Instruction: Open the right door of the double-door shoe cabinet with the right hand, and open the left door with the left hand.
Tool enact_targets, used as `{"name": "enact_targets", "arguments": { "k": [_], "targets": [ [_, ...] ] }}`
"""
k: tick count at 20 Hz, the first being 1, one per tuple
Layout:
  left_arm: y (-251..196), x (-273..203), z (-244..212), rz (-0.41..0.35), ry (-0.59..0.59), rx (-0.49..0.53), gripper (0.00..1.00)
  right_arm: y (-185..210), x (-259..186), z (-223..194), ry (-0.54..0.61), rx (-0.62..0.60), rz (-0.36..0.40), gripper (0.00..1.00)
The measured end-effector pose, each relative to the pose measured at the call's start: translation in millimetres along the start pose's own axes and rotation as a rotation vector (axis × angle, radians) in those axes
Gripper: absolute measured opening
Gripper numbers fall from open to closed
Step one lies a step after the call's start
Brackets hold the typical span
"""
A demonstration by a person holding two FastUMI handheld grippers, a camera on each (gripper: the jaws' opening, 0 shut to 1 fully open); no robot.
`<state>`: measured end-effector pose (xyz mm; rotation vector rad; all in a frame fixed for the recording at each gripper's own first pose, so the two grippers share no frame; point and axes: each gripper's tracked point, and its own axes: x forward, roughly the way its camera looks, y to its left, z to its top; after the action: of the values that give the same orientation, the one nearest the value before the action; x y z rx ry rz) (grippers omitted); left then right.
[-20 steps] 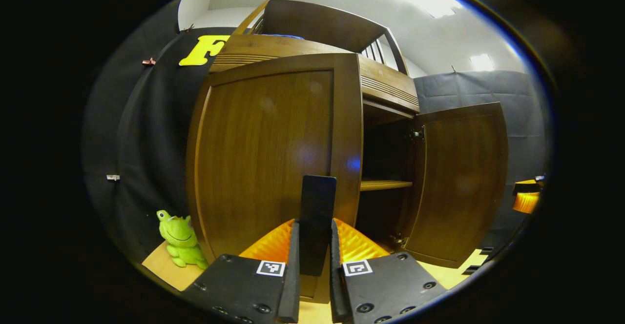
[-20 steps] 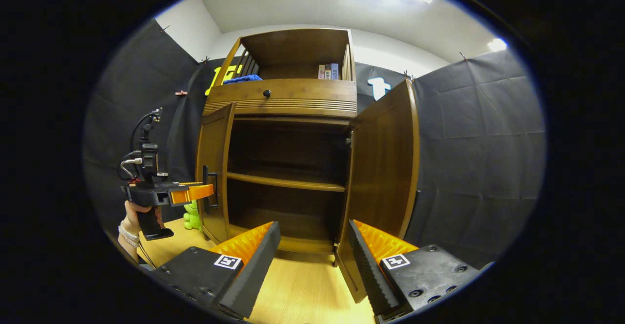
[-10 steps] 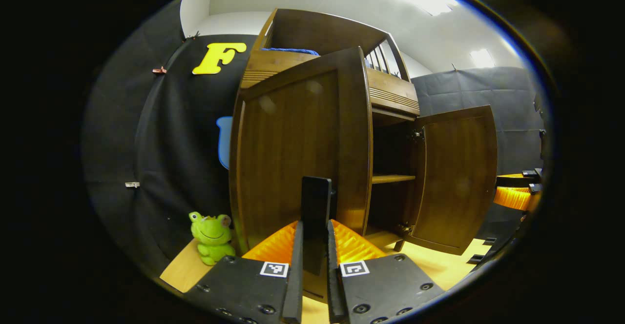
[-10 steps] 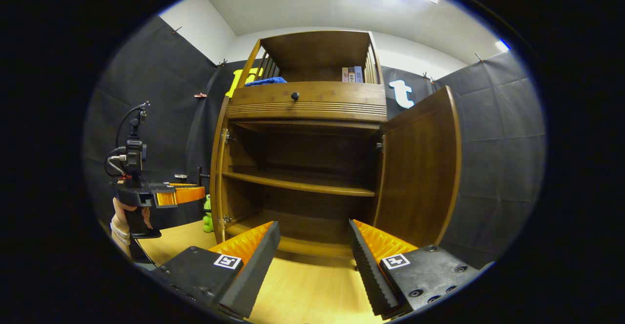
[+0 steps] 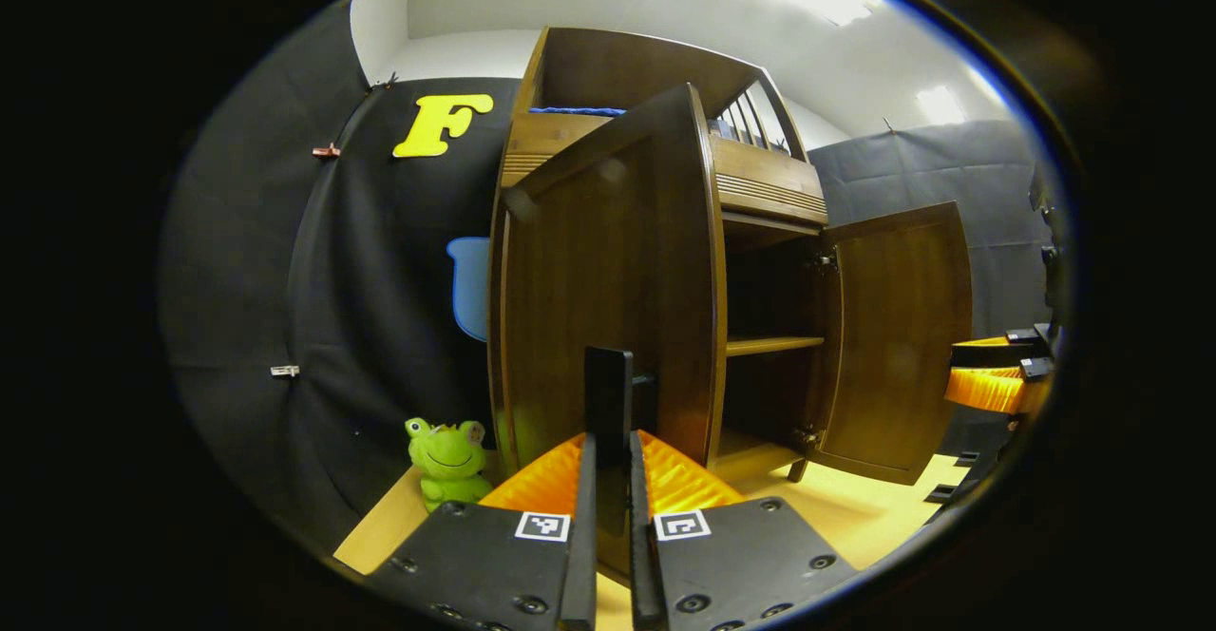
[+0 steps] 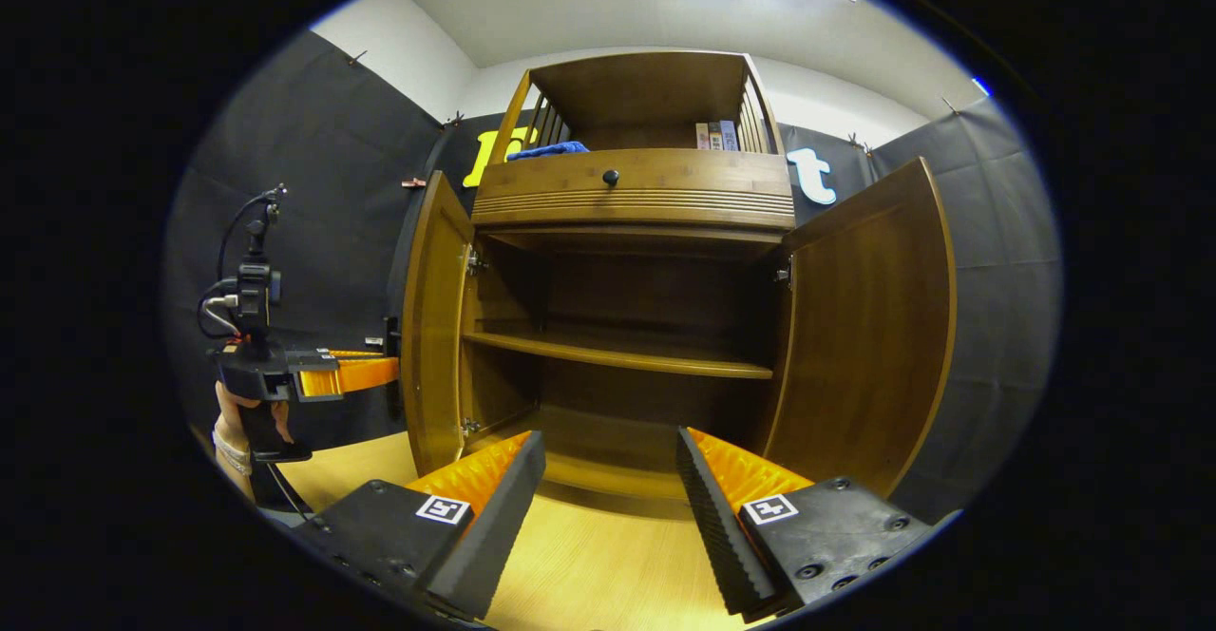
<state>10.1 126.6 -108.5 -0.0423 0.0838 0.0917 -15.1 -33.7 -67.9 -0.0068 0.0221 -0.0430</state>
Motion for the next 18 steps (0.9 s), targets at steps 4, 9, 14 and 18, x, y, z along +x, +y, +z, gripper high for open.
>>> {"name": "enact_targets", "arguments": {
  "k": [4,9,14,18],
  "targets": [
    [11,-8,-2,0.042,0.006,0.055,0.17,6,9,-12,0.031,0.030,0.025,0.89],
    [26,-17,-1,0.095,0.009,0.047,0.12,12,18,-20,0.053,0.045,0.043,0.90],
    [51,-27,4,0.182,0.007,0.068,0.10,16,20,-21,0.052,0.046,0.050,0.89],
    [68,-34,3,0.249,0.014,0.101,0.08,23,18,-19,0.048,0.040,0.056,0.90]
  ]
}}
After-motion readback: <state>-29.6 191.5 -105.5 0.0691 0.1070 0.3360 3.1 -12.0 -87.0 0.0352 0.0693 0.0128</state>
